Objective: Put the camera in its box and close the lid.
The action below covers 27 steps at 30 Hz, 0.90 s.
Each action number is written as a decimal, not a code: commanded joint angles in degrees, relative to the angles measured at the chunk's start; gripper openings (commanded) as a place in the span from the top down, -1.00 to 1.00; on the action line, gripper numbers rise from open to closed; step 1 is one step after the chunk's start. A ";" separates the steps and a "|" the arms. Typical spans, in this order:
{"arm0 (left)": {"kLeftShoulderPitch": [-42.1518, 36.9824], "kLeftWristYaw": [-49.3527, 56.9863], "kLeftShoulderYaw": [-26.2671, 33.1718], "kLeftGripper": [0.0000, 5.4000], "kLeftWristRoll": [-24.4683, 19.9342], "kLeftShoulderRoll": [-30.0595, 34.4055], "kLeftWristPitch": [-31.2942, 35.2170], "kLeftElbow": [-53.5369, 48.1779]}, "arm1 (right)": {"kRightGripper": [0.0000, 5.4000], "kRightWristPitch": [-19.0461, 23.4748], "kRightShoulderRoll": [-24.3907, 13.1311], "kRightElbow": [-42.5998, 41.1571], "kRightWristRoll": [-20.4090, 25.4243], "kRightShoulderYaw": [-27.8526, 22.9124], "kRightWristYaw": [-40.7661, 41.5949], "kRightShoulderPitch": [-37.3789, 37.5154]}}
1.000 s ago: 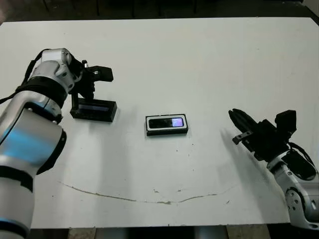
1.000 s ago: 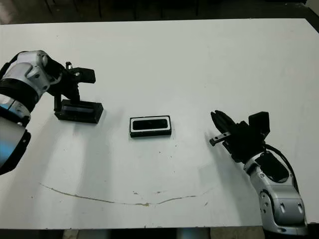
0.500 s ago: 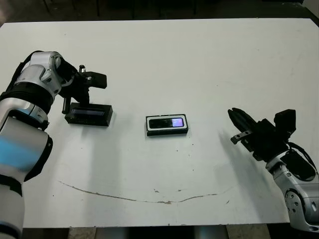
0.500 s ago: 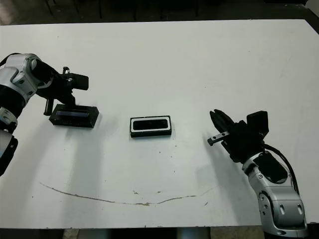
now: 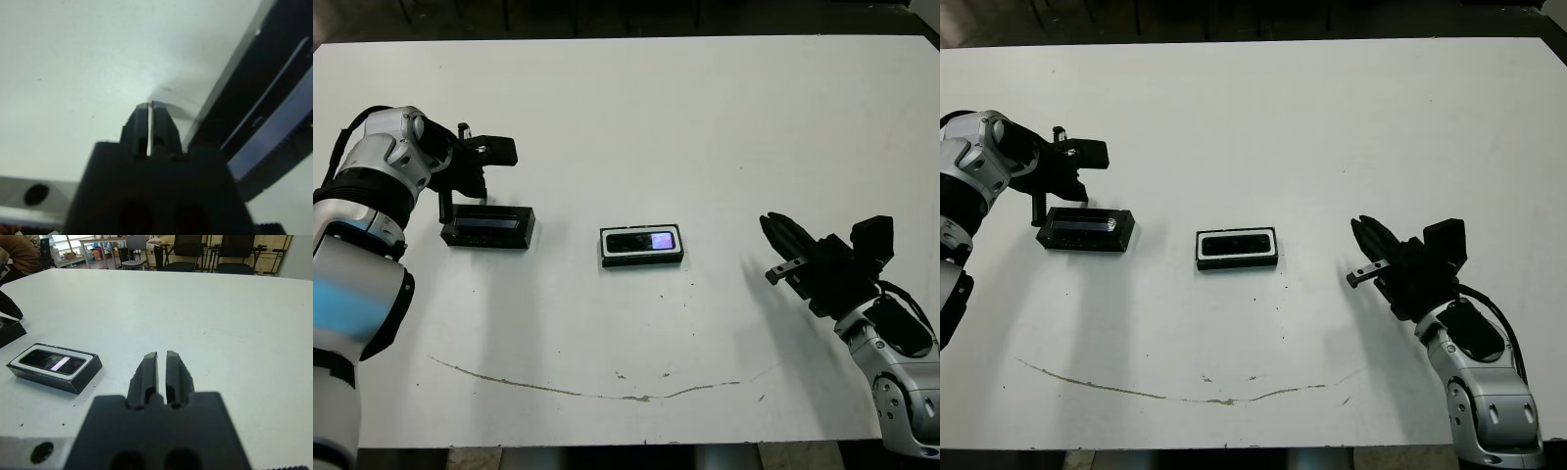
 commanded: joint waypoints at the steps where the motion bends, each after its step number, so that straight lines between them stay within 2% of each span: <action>1: 1.45 -2.43 -0.96 1.00 0.43 0.52 -0.97 0.68 | 0.99 1.29 -0.01 -0.44 -0.05 0.28 -0.67 1.24; 5: 1.44 -2.68 -1.14 1.00 0.56 0.78 -0.56 -0.19 | 0.99 -1.26 -0.19 1.51 0.12 0.37 1.28 0.83; 11: 1.49 -4.30 -3.16 1.00 2.23 0.92 -0.81 -0.47 | 0.99 0.66 -0.01 0.12 0.02 0.48 -0.18 0.89; 16: 1.71 -4.84 -4.95 1.00 4.08 1.38 0.88 -0.05 | 0.99 4.25 0.18 -4.30 0.92 0.21 -2.58 1.80; 22: 3.42 -5.08 -5.99 1.00 4.85 3.34 -0.91 -0.54 | 0.99 8.81 -0.05 -8.79 2.40 -0.06 -4.70 2.11; 27: 4.99 -5.18 -5.68 1.00 4.45 5.05 -1.69 -0.74 | 0.99 7.02 -0.42 -7.48 0.98 0.40 -4.12 1.96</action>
